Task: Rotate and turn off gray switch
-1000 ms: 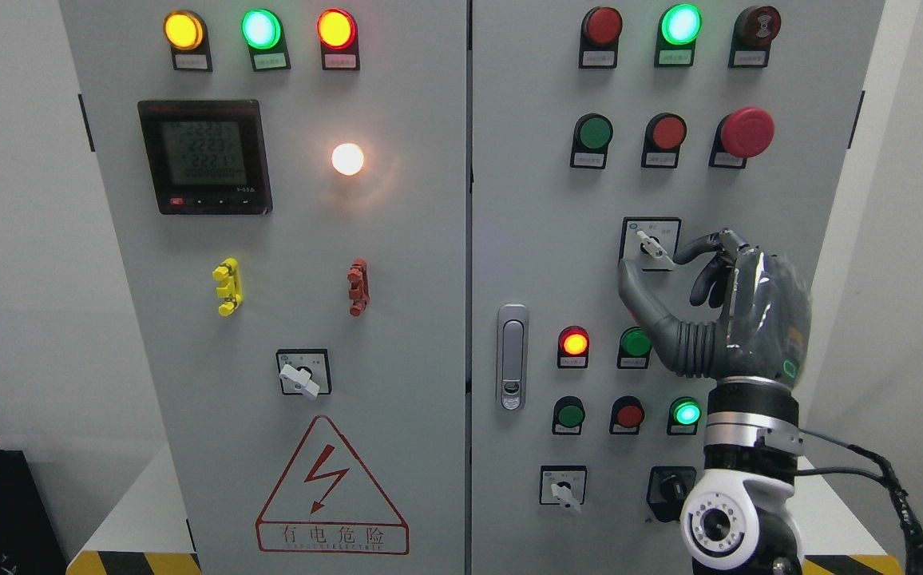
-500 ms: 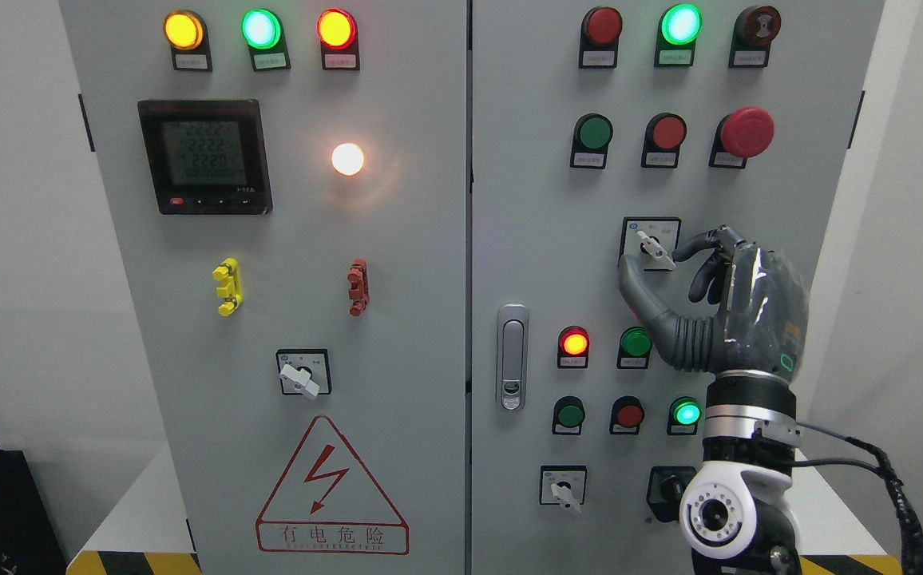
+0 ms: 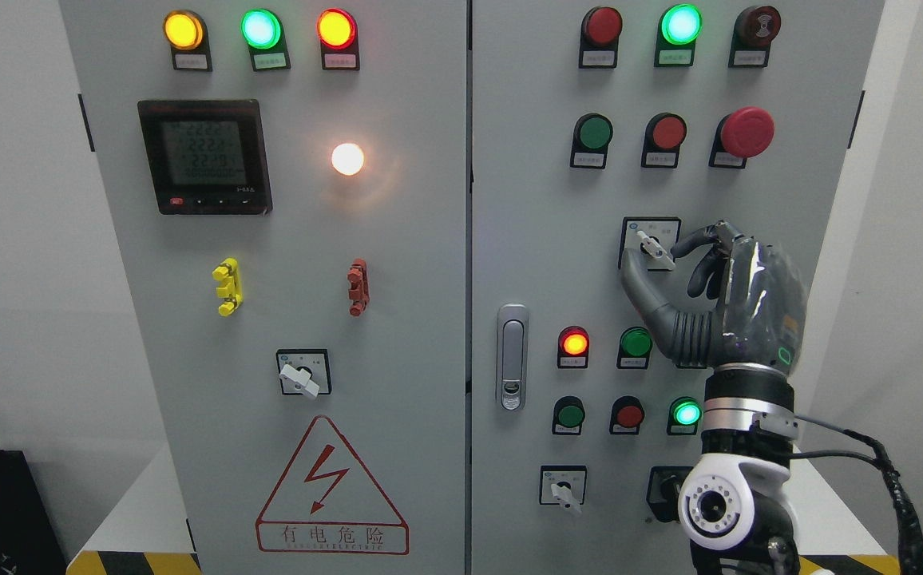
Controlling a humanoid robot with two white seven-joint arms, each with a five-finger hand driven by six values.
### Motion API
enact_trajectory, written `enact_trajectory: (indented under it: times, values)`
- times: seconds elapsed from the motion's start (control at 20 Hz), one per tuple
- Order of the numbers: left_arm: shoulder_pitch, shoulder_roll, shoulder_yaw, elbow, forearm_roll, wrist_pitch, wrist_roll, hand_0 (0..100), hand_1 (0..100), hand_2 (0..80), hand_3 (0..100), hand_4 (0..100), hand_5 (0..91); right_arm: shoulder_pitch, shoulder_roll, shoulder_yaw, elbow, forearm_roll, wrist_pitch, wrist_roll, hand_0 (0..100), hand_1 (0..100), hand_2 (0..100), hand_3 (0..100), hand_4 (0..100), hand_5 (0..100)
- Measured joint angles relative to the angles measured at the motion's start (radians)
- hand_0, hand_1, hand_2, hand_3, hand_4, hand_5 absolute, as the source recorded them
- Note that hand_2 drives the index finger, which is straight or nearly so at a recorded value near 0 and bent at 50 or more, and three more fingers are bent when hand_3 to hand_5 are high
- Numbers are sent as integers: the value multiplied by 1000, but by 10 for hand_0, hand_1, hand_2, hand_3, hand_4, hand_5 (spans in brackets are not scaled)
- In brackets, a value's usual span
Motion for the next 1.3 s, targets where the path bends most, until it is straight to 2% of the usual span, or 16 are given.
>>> enact_trajectory:
  times: [1.3]
  values:
    - [0,0,0,0,0,0,-1,120,389,0,0,0,0,-13,-1,7,8,1,7,5,117,455,615,943,955,1000]
